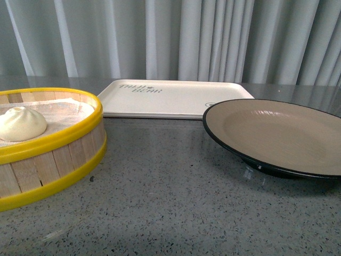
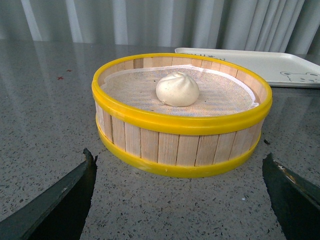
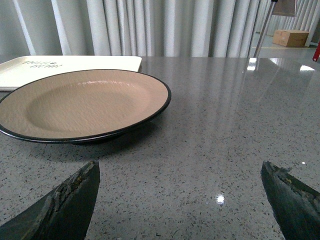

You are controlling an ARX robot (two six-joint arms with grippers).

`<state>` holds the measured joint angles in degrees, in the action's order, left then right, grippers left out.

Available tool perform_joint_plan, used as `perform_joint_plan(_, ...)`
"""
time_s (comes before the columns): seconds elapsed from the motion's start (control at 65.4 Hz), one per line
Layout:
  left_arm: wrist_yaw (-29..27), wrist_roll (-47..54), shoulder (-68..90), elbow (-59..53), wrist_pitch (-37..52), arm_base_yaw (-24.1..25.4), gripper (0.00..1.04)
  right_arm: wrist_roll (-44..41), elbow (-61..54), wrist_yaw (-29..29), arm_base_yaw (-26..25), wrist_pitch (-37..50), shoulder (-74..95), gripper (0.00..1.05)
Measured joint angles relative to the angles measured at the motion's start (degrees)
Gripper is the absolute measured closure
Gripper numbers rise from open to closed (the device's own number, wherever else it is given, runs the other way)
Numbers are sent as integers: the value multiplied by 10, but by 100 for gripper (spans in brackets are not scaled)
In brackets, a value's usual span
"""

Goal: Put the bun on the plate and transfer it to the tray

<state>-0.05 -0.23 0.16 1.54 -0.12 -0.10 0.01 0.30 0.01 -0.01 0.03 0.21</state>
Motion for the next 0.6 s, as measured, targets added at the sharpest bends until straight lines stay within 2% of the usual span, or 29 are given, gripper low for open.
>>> perform_joint_plan(0.597, 0, 0, 0, 0, 0, 0, 7, 0, 0, 0, 0, 0, 0, 8)
